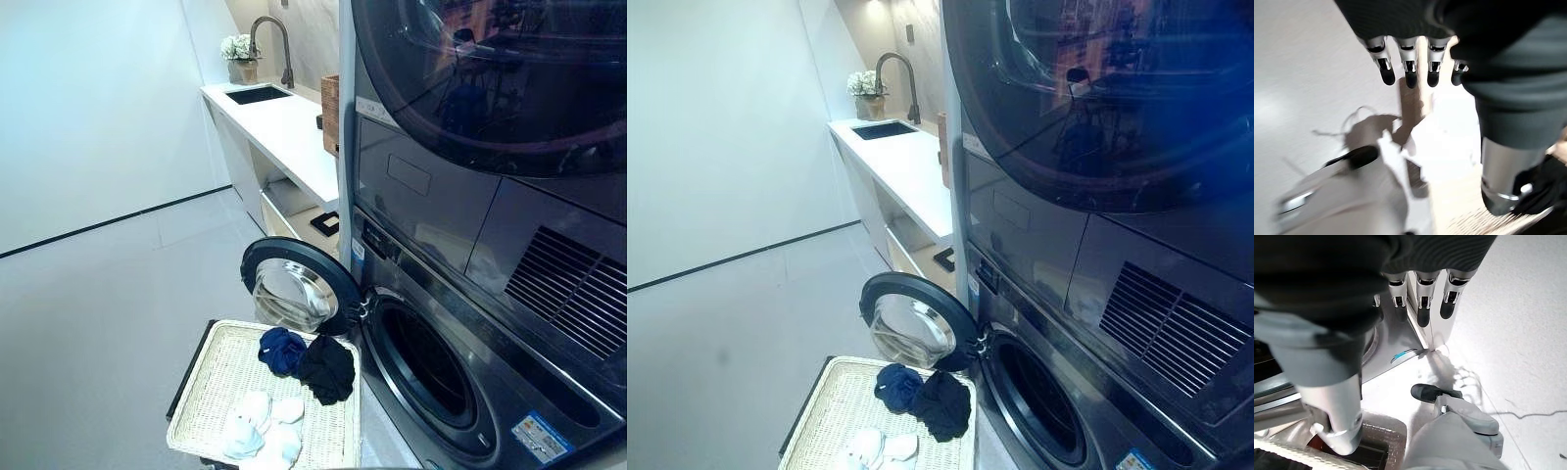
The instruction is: Put the clothes into the washing machine.
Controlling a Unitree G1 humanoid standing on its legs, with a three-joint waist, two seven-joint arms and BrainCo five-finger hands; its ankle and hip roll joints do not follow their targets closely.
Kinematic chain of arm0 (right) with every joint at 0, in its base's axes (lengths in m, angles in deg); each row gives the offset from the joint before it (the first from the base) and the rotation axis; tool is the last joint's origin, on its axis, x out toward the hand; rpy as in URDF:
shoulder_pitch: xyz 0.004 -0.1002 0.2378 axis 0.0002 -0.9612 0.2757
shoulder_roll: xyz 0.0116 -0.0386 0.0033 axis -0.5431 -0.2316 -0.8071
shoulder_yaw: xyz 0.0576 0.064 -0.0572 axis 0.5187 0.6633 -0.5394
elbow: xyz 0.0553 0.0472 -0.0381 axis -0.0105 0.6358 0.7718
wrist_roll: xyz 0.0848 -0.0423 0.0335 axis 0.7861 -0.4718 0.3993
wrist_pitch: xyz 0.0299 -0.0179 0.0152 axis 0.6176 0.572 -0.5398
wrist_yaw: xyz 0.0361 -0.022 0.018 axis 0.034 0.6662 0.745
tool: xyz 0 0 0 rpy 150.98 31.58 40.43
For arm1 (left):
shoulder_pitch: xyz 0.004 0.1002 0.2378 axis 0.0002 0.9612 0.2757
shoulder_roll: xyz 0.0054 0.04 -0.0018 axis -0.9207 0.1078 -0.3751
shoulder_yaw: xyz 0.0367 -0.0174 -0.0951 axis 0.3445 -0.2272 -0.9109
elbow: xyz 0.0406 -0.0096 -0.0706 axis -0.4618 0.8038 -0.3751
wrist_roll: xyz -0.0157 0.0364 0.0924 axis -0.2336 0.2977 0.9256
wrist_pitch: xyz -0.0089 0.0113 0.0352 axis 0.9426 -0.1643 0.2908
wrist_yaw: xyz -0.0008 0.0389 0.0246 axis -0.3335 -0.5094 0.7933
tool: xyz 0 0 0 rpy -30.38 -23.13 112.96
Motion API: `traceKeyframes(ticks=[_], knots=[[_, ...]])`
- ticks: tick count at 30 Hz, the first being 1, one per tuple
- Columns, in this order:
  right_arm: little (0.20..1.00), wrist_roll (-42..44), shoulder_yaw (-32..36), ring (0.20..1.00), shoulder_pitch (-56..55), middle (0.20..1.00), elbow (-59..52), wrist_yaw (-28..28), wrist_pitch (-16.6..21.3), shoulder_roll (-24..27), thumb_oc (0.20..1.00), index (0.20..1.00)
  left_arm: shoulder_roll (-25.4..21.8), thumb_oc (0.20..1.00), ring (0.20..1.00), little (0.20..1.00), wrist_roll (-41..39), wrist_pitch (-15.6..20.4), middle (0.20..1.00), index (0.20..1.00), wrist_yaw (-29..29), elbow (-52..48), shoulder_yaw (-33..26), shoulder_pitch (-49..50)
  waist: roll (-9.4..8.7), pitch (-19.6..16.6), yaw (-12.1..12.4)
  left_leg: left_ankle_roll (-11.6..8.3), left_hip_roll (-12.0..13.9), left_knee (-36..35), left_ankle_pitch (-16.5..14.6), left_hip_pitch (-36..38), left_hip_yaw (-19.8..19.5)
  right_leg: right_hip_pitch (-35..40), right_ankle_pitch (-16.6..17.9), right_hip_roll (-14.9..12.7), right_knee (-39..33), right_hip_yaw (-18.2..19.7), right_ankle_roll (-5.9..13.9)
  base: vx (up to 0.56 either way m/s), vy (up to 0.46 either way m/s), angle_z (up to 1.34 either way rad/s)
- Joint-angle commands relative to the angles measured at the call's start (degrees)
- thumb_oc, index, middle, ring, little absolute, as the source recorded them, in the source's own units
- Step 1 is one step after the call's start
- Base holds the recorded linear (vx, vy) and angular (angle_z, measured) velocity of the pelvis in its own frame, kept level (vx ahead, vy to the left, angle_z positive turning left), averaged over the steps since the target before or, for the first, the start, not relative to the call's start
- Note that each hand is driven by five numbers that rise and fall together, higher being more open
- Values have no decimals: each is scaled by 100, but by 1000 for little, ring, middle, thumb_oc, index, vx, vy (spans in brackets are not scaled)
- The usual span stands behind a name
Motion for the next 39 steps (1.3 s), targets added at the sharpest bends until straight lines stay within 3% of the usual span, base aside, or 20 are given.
traceKeyframes(ticks=[1, 5, 11, 21, 24, 30, 34, 39], knots=[[1000, 552, -155, 1000, 861, 1000, -138, 212, 344, 87, 1000, 1000, -204, 1000, 1000, 1000, -349, 741, 1000, 1000, 1046, -257, -72, -1013, -136, 1001, 59, 401, -371, -113, 54, -330, -45, -269, -627, 132, 592, 33, 151, -247, 7, 15], [1000, 800, -244, 1000, 1303, 1000, -229, 316, 502, 193, 1000, 1000, -431, 1000, 1000, 1000, -400, 1064, 1000, 1000, 1716, -600, -123, -1537, -175, 1490, 95, 401, -485, 268, 113, -1163, -235, -1082, -530, 156, 924, 27, 153, -153, 27, -1], [1000, 1019, -301, 1000, 1799, 1000, -349, 255, 595, 375, 1000, 1000, -654, 1000, 1000, 1000, 33, 1249, 1000, 1000, 2609, -875, -169, -2244, -267, 1981, 127, 399, -599, 657, 229, -2098, -296, -1986, -469, 137, 1360, -79, 227, -109, 6, -4], [1000, 1303, -571, 1000, 2245, 1000, -675, 314, 748, 474, 1000, 1000, -1008, 1000, 1000, 1000, 1057, 1264, 1000, 1000, 4049, -1294, 48, -3128, -410, 2011, 115, 346, -779, 1581, 213, -3864, -546, -3536, -420, 171, 2019, -218, 239, -34, -34, 3], [1000, 1416, -668, 1000, 2423, 1000, -813, 351, 843, 521, 1000, 1000, -1187, 1000, 1000, 1000, 2017, 1027, 1000, 1000, 4650, -1367, 324, -3461, -422, 2011, 109, 330, -839, 1868, 186, -4372, -633, -3983, -415, 173, 2235, -254, 242, 2, -37, 6], [1000, 1435, -757, 1000, 2586, 1000, -995, 346, 886, 642, 1000, 1000, -1413, 1000, 1000, 1000, 2807, 520, 1000, 1000, 4818, -1310, 810, -3866, -390, 2011, 64, 317, -851, 2068, 156, -4812, -647, -4426, -432, 184, 2421, -251, 228, 5, -5, 2], [1000, 1470, -832, 1000, 2708, 1000, -1026, 322, 916, 683, 1000, 1000, -1455, 1000, 1000, 1000, 2841, 175, 1000, 1000, 4500, -1014, 1123, -4147, -394, 2011, 11, 309, -846, 2188, 123, -5035, -667, -4633, -442, 207, 2491, -212, 230, 0, 0, 0], [1000, 1501, -889, 1000, 2859, 1000, -1012, 282, 920, 729, 1000, 1000, -1464, 1000, 1000, 1000, 2741, -154, 1000, 1000, 3684, -567, 1472, -4253, -410, 2011, -44, 301, -845, 2242, 133, -5232, -688, -4835, -407, 264, 2523, -163, 239, 3, 1, -1]])
